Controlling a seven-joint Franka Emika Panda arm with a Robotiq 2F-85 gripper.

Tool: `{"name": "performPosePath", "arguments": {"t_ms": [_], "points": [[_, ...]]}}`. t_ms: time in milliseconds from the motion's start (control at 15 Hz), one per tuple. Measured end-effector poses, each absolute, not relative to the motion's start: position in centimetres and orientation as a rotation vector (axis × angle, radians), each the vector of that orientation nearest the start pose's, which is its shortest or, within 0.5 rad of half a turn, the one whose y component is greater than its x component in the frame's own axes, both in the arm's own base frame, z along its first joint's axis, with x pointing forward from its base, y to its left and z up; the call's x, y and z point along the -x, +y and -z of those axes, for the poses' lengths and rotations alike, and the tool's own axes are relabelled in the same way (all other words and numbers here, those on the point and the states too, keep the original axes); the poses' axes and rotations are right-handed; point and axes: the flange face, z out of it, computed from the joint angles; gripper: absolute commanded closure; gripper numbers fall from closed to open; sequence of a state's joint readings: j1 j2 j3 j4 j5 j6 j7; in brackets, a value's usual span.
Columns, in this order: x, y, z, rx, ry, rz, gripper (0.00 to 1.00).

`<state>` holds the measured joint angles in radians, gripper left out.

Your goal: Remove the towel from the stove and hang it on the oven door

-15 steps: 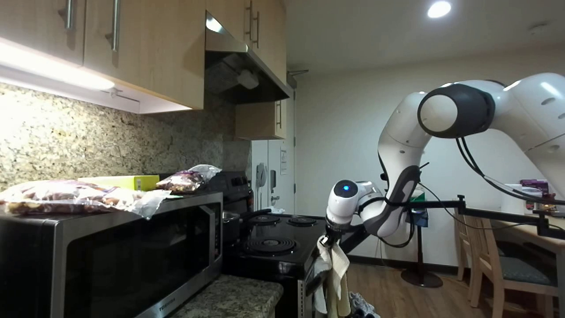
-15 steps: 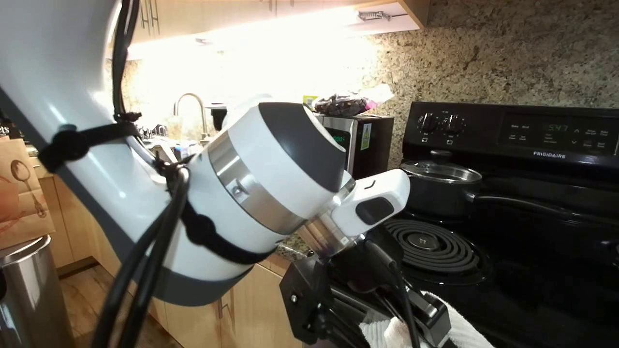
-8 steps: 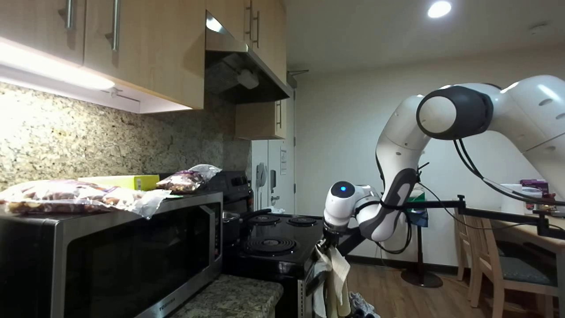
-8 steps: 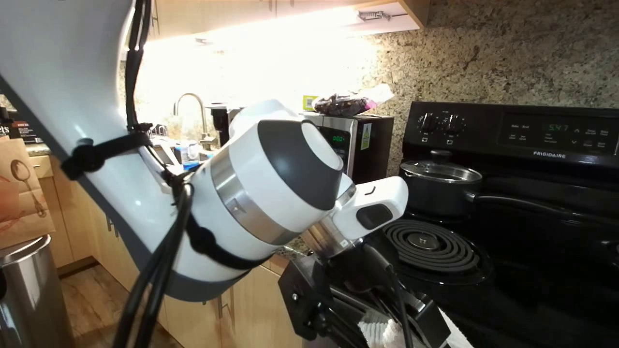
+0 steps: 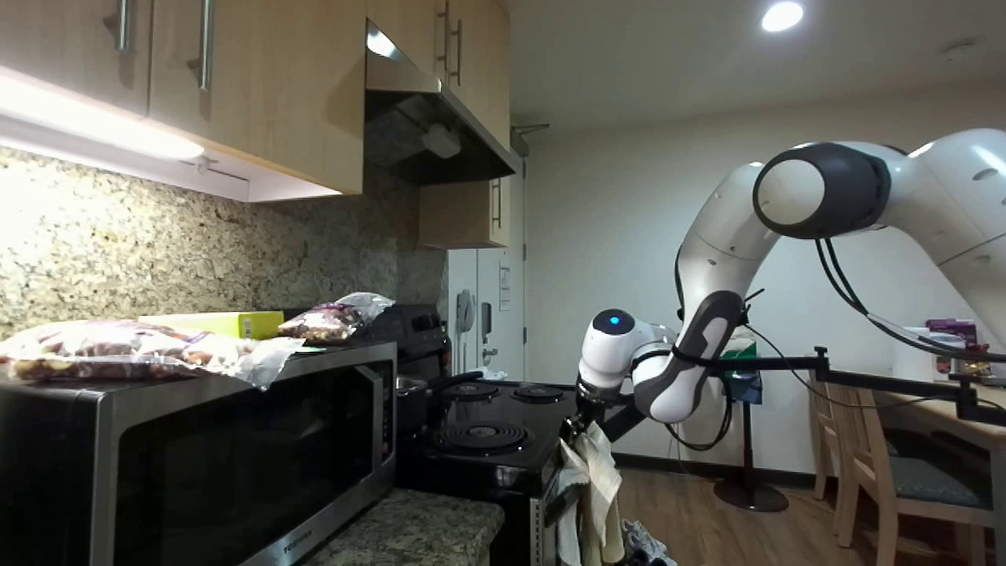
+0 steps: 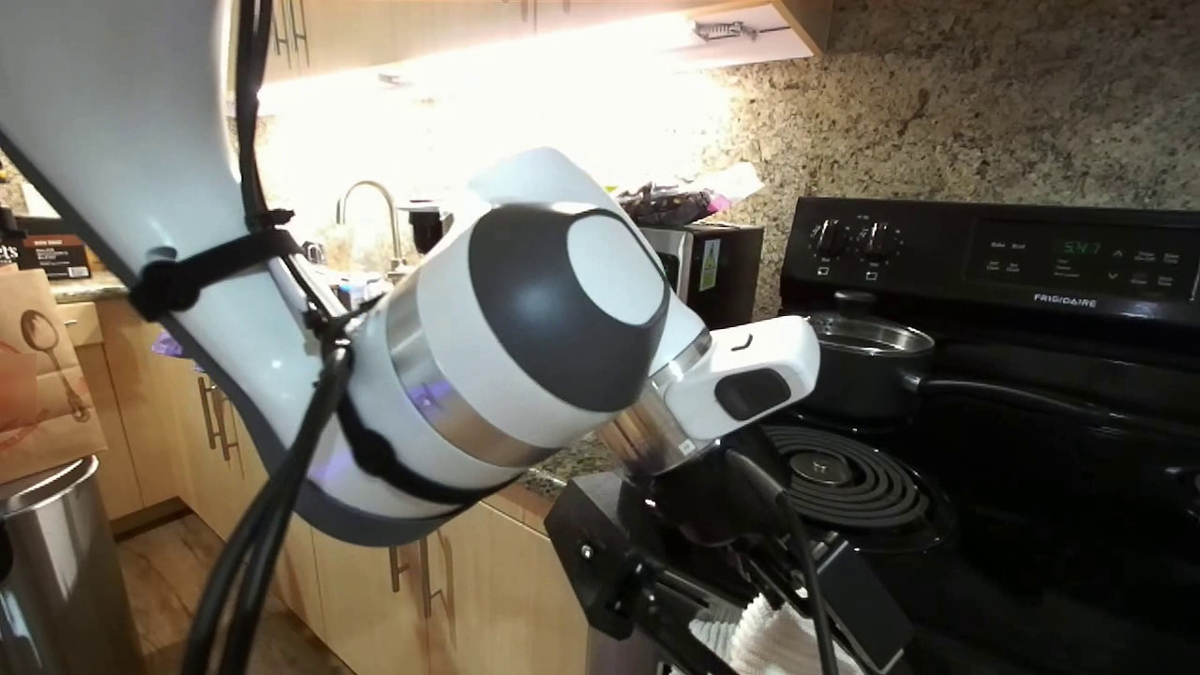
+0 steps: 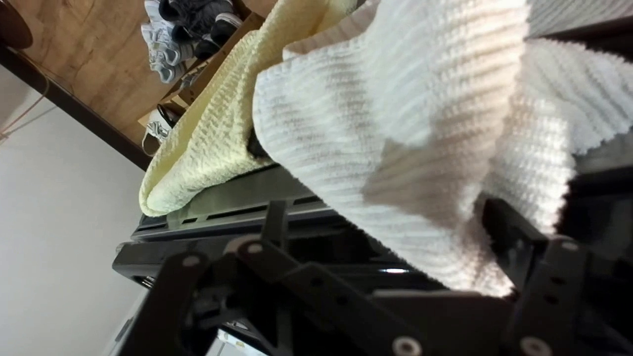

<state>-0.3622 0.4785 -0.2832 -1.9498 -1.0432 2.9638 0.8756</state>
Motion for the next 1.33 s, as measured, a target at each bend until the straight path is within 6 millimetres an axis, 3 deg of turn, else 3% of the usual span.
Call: {"name": "performPosePath", "arguments": {"t_ms": [400, 667, 933, 1333], "points": [[-54.6, -31.1, -32.8, 3.366, 0.699, 0.836, 0.00], [-54.0, -28.6, -38.5, 3.340, 0.609, 0.733, 0.00], [-52.3, -27.5, -43.8, 3.325, 0.554, 0.661, 0.00], [-48.5, -25.8, -47.3, 3.321, 0.452, 0.536, 0.00]]}}
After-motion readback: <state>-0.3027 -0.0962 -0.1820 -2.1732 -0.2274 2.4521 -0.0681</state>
